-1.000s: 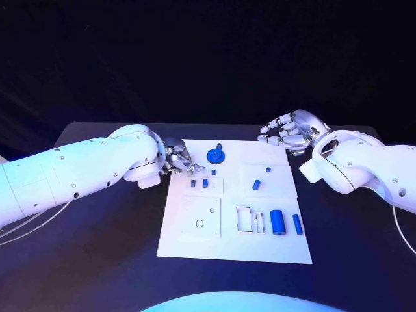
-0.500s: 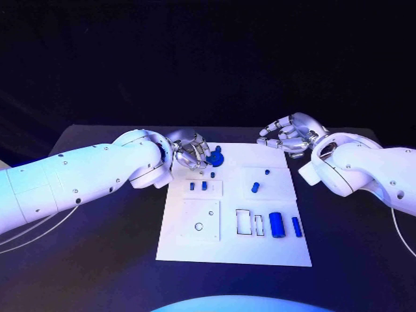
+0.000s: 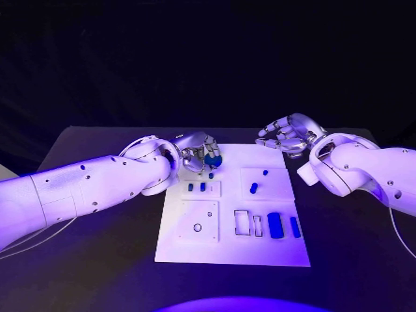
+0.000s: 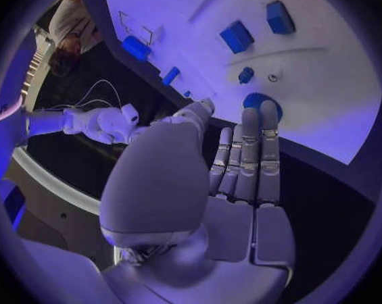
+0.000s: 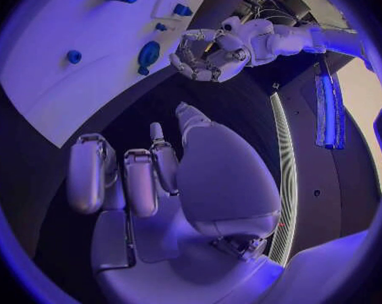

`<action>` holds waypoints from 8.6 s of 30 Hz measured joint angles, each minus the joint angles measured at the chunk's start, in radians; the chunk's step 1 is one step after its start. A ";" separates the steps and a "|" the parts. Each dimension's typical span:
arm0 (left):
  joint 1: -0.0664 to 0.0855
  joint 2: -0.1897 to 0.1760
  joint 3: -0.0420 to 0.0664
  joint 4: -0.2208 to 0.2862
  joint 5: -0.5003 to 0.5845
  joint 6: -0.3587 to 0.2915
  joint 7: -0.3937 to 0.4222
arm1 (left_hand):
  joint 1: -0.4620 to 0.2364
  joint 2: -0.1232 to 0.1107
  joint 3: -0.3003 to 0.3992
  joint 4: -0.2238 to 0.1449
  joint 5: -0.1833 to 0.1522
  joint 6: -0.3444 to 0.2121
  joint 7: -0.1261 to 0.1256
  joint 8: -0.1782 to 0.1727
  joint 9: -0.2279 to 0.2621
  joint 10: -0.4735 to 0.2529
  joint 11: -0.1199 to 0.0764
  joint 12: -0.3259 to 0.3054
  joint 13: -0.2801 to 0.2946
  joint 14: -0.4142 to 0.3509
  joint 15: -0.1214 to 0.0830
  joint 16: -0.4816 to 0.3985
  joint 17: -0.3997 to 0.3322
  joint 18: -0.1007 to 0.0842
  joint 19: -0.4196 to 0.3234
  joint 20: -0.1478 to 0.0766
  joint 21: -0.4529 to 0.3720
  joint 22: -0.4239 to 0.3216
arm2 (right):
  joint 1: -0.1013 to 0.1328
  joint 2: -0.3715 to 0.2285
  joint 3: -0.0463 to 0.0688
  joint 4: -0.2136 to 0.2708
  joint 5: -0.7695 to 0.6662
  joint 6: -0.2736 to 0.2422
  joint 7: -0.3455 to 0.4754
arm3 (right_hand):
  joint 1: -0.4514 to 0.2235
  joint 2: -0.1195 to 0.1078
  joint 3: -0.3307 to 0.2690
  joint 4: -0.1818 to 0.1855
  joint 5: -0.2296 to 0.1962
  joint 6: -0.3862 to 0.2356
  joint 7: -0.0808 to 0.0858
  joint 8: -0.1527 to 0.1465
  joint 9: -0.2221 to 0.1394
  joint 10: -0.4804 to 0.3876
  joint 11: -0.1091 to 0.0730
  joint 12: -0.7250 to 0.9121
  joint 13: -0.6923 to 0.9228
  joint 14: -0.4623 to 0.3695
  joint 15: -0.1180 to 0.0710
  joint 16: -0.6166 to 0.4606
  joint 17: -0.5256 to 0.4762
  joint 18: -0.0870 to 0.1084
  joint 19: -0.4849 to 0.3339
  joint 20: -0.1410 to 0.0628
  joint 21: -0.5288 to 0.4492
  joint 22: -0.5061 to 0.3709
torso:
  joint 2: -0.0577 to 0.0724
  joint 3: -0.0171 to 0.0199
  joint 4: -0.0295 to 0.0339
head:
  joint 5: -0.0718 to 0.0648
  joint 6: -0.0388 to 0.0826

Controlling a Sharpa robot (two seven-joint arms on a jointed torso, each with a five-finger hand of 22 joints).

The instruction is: Assemble the parts on the task board

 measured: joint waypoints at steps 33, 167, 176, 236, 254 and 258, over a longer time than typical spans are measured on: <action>-0.013 0.060 -0.008 -0.078 -0.152 0.152 -0.054 | 0.002 -0.006 0.019 0.011 0.000 0.188 -0.009 -0.063 -0.125 0.154 -0.039 0.024 -0.080 0.128 -0.036 0.355 0.070 0.000 0.045 -0.024 0.265 0.219 | 0.000 0.009 0.000 -0.004 0.000 -0.025 0.006 | 0.000 0.000 0.000 0.000 0.008 -0.007 -0.001 0.000 0.000 -0.016 -0.005 -0.023 0.000 0.000 0.000 -0.008 0.000 0.016 0.000 0.000 -0.025 0.000 | -0.001 -0.0002 0.0010 | -0.002 -0.007; -0.032 -0.030 0.044 -0.034 -0.037 0.154 -0.087 | -0.055 0.000 0.272 -0.143 -0.009 0.342 -0.022 -0.109 -0.088 0.333 -0.071 -0.106 -0.116 0.289 -0.064 0.502 0.217 -0.009 0.146 -0.046 0.462 0.455 | -0.001 0.005 0.000 -0.003 -0.001 -0.024 0.005 | 0.000 0.000 0.005 0.000 0.012 -0.007 -0.001 0.004 0.000 -0.016 -0.005 -0.023 0.000 0.000 0.000 -0.008 -0.001 0.015 0.000 0.000 -0.025 0.000 | -0.002 -0.0002 0.0015 | -0.004 -0.013; -0.032 -0.029 0.043 -0.036 -0.035 0.158 -0.085 | -0.055 0.000 0.273 -0.143 -0.009 0.342 -0.022 -0.109 -0.088 0.333 -0.071 -0.110 -0.116 0.289 -0.064 0.502 0.217 -0.009 0.146 -0.047 0.462 0.455 | -0.001 0.005 0.000 -0.003 -0.002 -0.024 0.005 | 0.000 0.000 0.005 0.000 0.012 -0.007 -0.001 0.004 0.000 -0.016 -0.005 -0.023 0.000 0.000 0.000 -0.008 -0.001 0.015 0.000 0.000 -0.025 0.000 | -0.002 0.0001 0.0009 | -0.004 -0.013; -0.033 -0.018 0.032 -0.056 -0.010 0.194 -0.086 | -0.091 -0.017 0.285 -0.166 -0.009 0.292 -0.016 -0.188 -0.087 0.347 -0.057 -0.187 -0.119 0.281 -0.056 0.509 0.191 -0.024 0.123 -0.043 0.449 0.429 | -0.002 0.003 0.000 -0.004 -0.002 -0.023 0.004 | 0.000 0.000 0.005 0.000 0.012 -0.007 -0.001 0.012 0.000 -0.016 -0.005 -0.023 0.001 0.000 0.000 -0.008 0.000 0.015 0.000 0.000 -0.025 0.000 | -0.002 0.0008 0.0009 | -0.008 -0.019; -0.034 -0.031 0.032 -0.053 -0.005 0.192 -0.086 | -0.100 -0.026 0.277 -0.174 -0.009 0.180 -0.042 -0.275 -0.120 0.318 -0.046 -0.203 -0.109 0.248 -0.041 0.501 0.142 -0.024 0.101 -0.030 0.427 0.403 | -0.003 0.000 0.000 -0.004 -0.002 -0.023 0.004 | 0.000 0.000 0.008 -0.003 0.012 -0.007 -0.001 0.012 0.000 -0.016 -0.005 -0.023 0.000 0.000 0.000 -0.012 -0.001 0.015 0.000 0.000 -0.029 0.000 | -0.002 0.0005 0.0010 | -0.009 -0.016; -0.035 -0.036 0.032 -0.050 -0.005 0.191 -0.086 | -0.100 -0.026 0.277 -0.174 -0.009 0.174 -0.043 -0.278 -0.121 0.318 -0.046 -0.203 -0.108 0.248 -0.041 0.501 0.142 -0.024 0.101 -0.030 0.427 0.403 | -0.003 0.000 0.000 -0.004 -0.002 -0.023 0.004 | 0.000 0.000 0.008 -0.003 0.012 -0.007 -0.001 0.012 0.000 -0.016 -0.005 -0.023 0.000 0.000 0.000 -0.012 -0.001 0.015 0.000 0.000 -0.029 0.000 | -0.002 0.0001 0.0012 | -0.009 -0.015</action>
